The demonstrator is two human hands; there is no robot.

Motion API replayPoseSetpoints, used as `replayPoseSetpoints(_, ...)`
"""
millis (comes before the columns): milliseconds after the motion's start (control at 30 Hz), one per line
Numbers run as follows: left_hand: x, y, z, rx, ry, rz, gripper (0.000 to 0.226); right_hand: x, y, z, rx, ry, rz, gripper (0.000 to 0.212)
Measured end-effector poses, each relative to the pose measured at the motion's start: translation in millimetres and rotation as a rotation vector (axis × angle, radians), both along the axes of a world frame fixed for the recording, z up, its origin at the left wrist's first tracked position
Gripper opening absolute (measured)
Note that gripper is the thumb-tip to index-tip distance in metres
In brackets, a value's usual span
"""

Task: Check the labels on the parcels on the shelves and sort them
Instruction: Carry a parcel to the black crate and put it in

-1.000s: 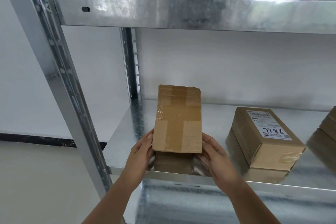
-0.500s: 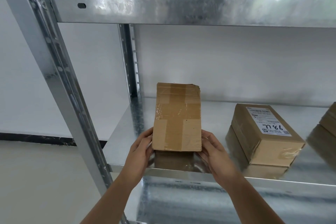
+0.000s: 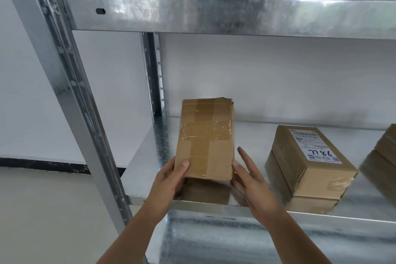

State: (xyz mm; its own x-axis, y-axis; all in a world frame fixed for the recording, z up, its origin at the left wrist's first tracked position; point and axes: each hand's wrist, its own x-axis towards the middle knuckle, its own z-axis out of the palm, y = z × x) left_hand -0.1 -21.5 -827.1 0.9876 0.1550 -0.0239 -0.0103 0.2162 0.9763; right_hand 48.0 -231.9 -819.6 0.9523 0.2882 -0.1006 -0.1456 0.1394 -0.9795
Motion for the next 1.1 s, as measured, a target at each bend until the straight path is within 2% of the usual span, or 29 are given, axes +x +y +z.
replayPoseSetpoints(67,0.1,-1.2,1.7,-0.029,-0.015,-0.024,0.041,0.9,-2.6,-0.8,0.037,-0.011,0.03,0.069)
replayPoseSetpoints(167,2.2,1.0,0.4,-0.016,-0.044,0.047,0.043,-0.3,-2.6,2.2,0.033,-0.052,0.098,0.057)
replayPoseSetpoints(300,7.0,2.8,-5.9,0.052,-0.063,0.183,0.051,1.0,-1.6,-3.1,0.088,-0.031,0.019,0.053)
replayPoseSetpoints(433,10.5,-2.3,-10.6,0.169,-0.054,0.262,0.037,2.6,-1.5,-6.1,0.073,-0.039,0.029,0.049)
replayPoseSetpoints(533,9.4,-4.9,-9.5,0.217,-0.048,0.234,0.031,0.7,-0.4,-5.7,0.071,-0.084,0.049,0.043)
replayPoseSetpoints(733,1.1,-4.9,-3.5,0.288,-0.058,-0.011,0.08,2.5,0.3,-10.2,0.041,-0.13,0.093,0.046)
replayPoseSetpoints(967,2.9,-3.6,-3.7,0.268,-0.076,-0.033,0.083,6.1,-0.7,-12.2,0.058,-0.097,0.09,0.055)
replayPoseSetpoints(1100,4.5,-3.3,-6.5,0.268,-0.082,-0.032,0.085,7.1,0.0,-13.4,0.078,-0.083,0.094,0.067)
